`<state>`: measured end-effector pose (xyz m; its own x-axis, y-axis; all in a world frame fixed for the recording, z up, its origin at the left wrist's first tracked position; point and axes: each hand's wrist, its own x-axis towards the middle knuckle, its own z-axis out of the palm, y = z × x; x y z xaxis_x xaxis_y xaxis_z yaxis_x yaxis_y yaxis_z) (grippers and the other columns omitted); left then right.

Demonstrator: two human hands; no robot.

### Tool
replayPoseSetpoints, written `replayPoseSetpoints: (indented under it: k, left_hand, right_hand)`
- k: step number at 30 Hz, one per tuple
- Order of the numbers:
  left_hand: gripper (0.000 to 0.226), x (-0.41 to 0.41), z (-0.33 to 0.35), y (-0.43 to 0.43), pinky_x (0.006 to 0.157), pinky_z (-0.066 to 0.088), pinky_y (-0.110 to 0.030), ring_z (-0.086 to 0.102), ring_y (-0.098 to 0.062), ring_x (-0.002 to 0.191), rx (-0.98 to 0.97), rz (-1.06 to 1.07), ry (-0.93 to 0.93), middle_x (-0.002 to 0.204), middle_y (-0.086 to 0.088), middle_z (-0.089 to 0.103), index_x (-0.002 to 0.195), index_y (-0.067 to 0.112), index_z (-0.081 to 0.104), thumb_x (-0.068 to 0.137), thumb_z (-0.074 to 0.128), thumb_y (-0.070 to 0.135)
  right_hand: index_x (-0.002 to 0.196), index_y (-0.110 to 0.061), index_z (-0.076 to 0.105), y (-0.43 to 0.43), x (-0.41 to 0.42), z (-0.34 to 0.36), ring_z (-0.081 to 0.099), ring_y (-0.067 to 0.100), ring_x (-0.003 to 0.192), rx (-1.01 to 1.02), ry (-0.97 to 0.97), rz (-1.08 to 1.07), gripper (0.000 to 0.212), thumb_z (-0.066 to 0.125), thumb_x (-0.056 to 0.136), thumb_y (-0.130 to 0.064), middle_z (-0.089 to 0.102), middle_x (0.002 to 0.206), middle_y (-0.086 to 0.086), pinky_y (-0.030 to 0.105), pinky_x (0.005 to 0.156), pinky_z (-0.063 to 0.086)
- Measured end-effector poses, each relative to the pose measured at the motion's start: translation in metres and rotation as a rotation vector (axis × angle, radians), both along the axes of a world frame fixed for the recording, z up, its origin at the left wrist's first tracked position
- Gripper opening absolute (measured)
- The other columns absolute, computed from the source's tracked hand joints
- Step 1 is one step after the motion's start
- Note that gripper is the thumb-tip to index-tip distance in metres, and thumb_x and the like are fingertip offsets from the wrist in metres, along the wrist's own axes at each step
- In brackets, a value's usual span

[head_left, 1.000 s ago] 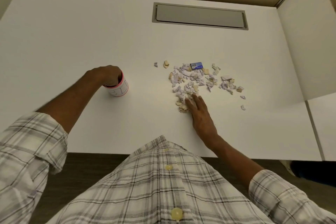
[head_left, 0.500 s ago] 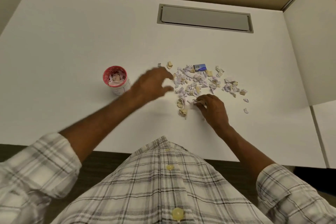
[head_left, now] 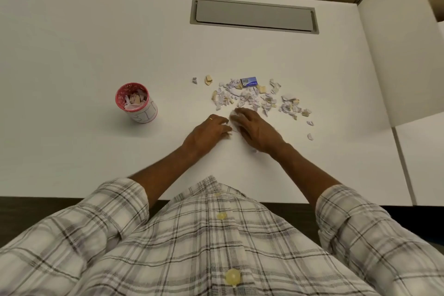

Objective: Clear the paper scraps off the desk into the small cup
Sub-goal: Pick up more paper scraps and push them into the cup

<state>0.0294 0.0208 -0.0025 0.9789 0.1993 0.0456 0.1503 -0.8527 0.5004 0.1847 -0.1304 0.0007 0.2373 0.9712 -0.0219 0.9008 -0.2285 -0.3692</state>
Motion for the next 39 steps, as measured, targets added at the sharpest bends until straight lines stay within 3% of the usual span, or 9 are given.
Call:
replayPoseSetpoints:
  k: [5,7,10,13,17,20,24,34,39]
  left_hand:
    - [0.024,-0.008,-0.009,0.014,0.098,0.048,-0.027,0.059,-0.024,0.117,-0.041,0.035,-0.02,0.123,-0.015,0.064,0.114,0.003,0.073,0.091,0.066,0.004]
    - [0.021,-0.013,-0.01,0.015,0.09,0.046,-0.01,0.062,-0.014,0.104,-0.147,0.084,-0.09,0.112,-0.021,0.067,0.106,-0.005,0.073,0.085,0.068,-0.008]
    - [0.02,-0.016,-0.009,0.013,0.086,0.041,0.001,0.062,-0.011,0.091,-0.169,0.118,-0.184,0.1,-0.017,0.073,0.105,-0.004,0.073,0.086,0.068,-0.006]
    - [0.039,-0.011,-0.008,0.017,0.093,0.049,-0.026,0.07,-0.019,0.094,0.114,0.099,-0.154,0.107,-0.003,0.075,0.126,0.011,0.067,0.089,0.069,0.02]
    - [0.059,-0.007,0.008,0.013,0.108,0.038,-0.038,0.049,-0.02,0.133,0.257,0.052,0.018,0.143,0.003,0.053,0.141,0.031,0.052,0.087,0.06,0.053]
    - [0.066,-0.01,0.017,0.008,0.11,0.03,-0.047,0.03,-0.023,0.145,0.377,0.05,0.245,0.158,0.002,0.03,0.148,0.038,0.038,0.088,0.055,0.061]
    - [0.064,-0.014,0.017,0.0,0.1,0.043,-0.046,0.032,-0.028,0.137,0.288,0.138,0.389,0.155,-0.003,0.029,0.149,0.034,0.036,0.091,0.06,0.047]
    - [0.034,-0.008,-0.007,-0.013,0.084,0.045,-0.031,0.047,-0.016,0.121,-0.11,0.29,0.268,0.132,0.002,0.05,0.125,0.022,0.058,0.095,0.058,0.036]
    - [0.026,-0.011,-0.008,0.002,0.079,0.04,-0.026,0.056,-0.021,0.106,-0.078,0.269,0.255,0.116,-0.002,0.063,0.111,0.015,0.064,0.098,0.05,0.033]
  right_hand:
    - [0.119,-0.008,0.068,-0.037,-0.002,0.002,0.062,0.031,0.115,0.097,-0.062,-0.069,0.024,0.056,0.102,-0.021,0.063,0.131,0.013,0.045,0.085,0.059]
    - [0.13,-0.01,0.062,-0.055,0.0,0.005,0.057,0.031,0.126,0.089,-0.014,-0.159,0.036,0.056,0.102,-0.032,0.058,0.14,0.012,0.047,0.096,0.055]
    - [0.158,-0.019,0.03,-0.075,-0.006,0.006,0.03,0.034,0.151,-0.144,0.099,-0.248,0.069,0.058,0.1,-0.042,0.026,0.165,0.013,0.05,0.118,0.04]
    - [0.163,-0.021,0.008,-0.075,-0.023,0.001,0.009,0.038,0.157,-0.257,0.096,-0.213,0.082,0.06,0.101,-0.032,0.003,0.17,0.015,0.052,0.123,0.029]
    - [0.163,-0.022,0.004,-0.054,-0.043,-0.005,-0.001,0.036,0.158,-0.248,0.029,-0.176,0.069,0.045,0.107,-0.015,-0.005,0.17,0.015,0.05,0.124,0.029]
    - [0.163,-0.016,0.012,-0.039,-0.053,-0.004,0.009,0.037,0.156,-0.256,-0.003,-0.181,0.071,0.05,0.103,-0.007,0.005,0.17,0.016,0.052,0.115,0.042]
    - [0.153,-0.006,0.037,-0.026,-0.055,-0.001,0.038,0.039,0.138,-0.213,-0.116,-0.15,0.061,0.058,0.096,0.001,0.036,0.157,0.02,0.048,0.094,0.056]
    - [0.123,-0.005,0.066,-0.007,-0.041,0.012,0.062,0.036,0.107,-0.155,-0.119,-0.146,0.03,0.057,0.095,0.003,0.068,0.118,0.017,0.045,0.086,0.056]
    - [0.12,-0.006,0.07,0.0,-0.042,0.021,0.066,0.036,0.104,-0.1,-0.06,-0.195,0.026,0.061,0.096,-0.005,0.071,0.116,0.017,0.042,0.089,0.055]
